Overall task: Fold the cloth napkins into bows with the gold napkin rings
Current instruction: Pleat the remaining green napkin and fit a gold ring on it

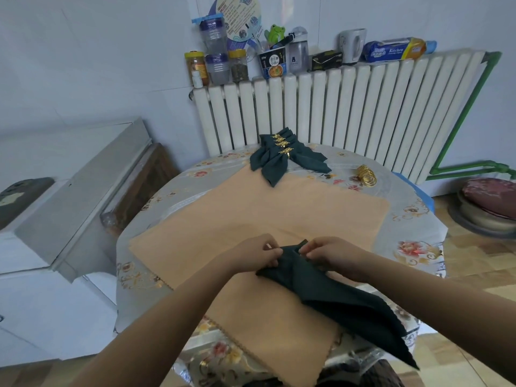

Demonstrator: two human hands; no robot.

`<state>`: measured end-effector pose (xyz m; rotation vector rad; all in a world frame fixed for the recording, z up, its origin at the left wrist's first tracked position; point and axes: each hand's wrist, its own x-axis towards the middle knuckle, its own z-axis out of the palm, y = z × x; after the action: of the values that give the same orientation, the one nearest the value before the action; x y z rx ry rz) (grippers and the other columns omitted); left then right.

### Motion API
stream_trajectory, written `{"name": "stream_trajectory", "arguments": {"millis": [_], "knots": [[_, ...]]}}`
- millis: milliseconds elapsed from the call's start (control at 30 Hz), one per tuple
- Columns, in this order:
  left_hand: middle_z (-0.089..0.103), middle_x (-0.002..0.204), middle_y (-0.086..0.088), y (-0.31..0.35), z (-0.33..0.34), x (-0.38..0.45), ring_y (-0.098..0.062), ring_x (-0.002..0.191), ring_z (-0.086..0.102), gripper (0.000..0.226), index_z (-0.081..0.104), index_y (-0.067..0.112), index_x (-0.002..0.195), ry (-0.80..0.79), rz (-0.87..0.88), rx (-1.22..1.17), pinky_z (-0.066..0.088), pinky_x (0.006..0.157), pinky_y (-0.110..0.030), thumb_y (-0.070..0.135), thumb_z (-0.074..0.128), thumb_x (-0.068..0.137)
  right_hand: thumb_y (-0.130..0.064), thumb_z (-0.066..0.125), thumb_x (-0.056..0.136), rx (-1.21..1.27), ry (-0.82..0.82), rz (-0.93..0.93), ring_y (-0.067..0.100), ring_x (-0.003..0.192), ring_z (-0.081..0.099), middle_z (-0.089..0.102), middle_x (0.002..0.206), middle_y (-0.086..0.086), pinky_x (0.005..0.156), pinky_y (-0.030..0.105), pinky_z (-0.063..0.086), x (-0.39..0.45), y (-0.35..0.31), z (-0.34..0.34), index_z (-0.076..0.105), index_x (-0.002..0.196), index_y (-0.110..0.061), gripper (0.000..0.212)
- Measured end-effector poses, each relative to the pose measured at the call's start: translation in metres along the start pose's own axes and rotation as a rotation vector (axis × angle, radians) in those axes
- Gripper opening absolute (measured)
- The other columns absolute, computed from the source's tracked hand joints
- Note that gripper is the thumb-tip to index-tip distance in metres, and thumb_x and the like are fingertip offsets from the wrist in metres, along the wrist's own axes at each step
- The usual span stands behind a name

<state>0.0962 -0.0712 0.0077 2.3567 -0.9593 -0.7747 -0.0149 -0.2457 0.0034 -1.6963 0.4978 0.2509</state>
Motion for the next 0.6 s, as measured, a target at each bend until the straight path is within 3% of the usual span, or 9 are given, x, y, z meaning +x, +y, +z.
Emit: {"name": "stream_trajectory", "arguments": {"millis": [100,167,267,367,434,534,601], "knots": [[0.065,0.093,0.002,0.006,-0.004,-0.003,-0.018,0.093,0.061,0.039,0.061,0.014,0.098,-0.069,-0.007,0.029,0.049,0.092,-0.036,0.045,0.037,0.099,-0.018,0.055,0.092,-0.319,-0.061,-0.147,0.002,0.093,0.057,0.064,0.110,-0.009,0.079,0.016,0.042,-0.008,0.007,0.003,0.068,0.112,-0.024,0.025],[0.064,0.099,-0.002,0.010,-0.006,-0.005,-0.018,0.096,0.060,0.046,0.063,0.009,0.105,-0.097,-0.033,-0.039,0.048,0.094,-0.032,0.045,0.034,0.100,-0.026,0.056,0.093,-0.515,-0.123,-0.260,0.000,0.105,0.048,0.054,0.120,-0.009,0.090,0.015,0.035,-0.008,0.010,0.010,0.065,0.119,-0.026,0.027],[0.064,0.104,-0.003,0.012,-0.006,-0.007,-0.019,0.098,0.060,0.040,0.063,0.011,0.109,-0.107,-0.027,0.033,0.049,0.089,-0.031,0.043,0.044,0.097,-0.044,0.061,0.086,-0.670,-0.096,-0.350,0.006,0.116,0.035,0.038,0.119,-0.010,0.106,0.023,0.026,-0.007,0.023,0.026,0.061,0.123,-0.033,0.038],[0.061,0.102,0.004,0.009,-0.002,-0.008,-0.013,0.095,0.058,0.024,0.060,0.019,0.106,-0.095,0.002,0.136,0.050,0.083,-0.027,0.036,0.060,0.089,-0.067,0.061,0.071,-0.843,-0.077,-0.397,0.010,0.119,0.026,0.030,0.119,-0.013,0.107,0.029,0.023,-0.006,0.034,0.034,0.054,0.125,-0.046,0.058],[0.060,0.103,0.004,0.007,0.002,-0.009,-0.012,0.095,0.058,0.022,0.058,0.020,0.105,-0.068,0.009,0.126,0.051,0.085,-0.028,0.033,0.063,0.087,-0.060,0.067,0.072,-0.777,-0.075,-0.429,0.008,0.115,0.033,0.037,0.115,-0.012,0.102,0.026,0.027,-0.007,0.029,0.031,0.061,0.118,-0.040,0.050],[0.057,0.104,-0.001,0.009,0.009,-0.010,-0.011,0.088,0.054,0.023,0.059,0.016,0.102,-0.009,0.031,0.231,0.049,0.083,-0.031,0.033,0.062,0.088,-0.022,0.067,0.084,-0.586,0.074,-0.486,0.010,0.094,0.055,0.053,0.096,-0.012,0.086,0.021,0.039,-0.004,0.016,0.017,0.071,0.101,-0.020,0.018],[0.053,0.104,-0.004,0.012,0.015,-0.010,-0.003,0.076,0.043,0.024,0.061,0.012,0.095,0.029,0.023,0.345,0.043,0.078,-0.031,0.035,0.059,0.089,-0.019,0.063,0.088,-0.687,0.175,-0.506,0.011,0.092,0.052,0.049,0.105,-0.008,0.090,0.022,0.040,0.004,0.011,0.009,0.067,0.108,-0.022,0.021]]}}
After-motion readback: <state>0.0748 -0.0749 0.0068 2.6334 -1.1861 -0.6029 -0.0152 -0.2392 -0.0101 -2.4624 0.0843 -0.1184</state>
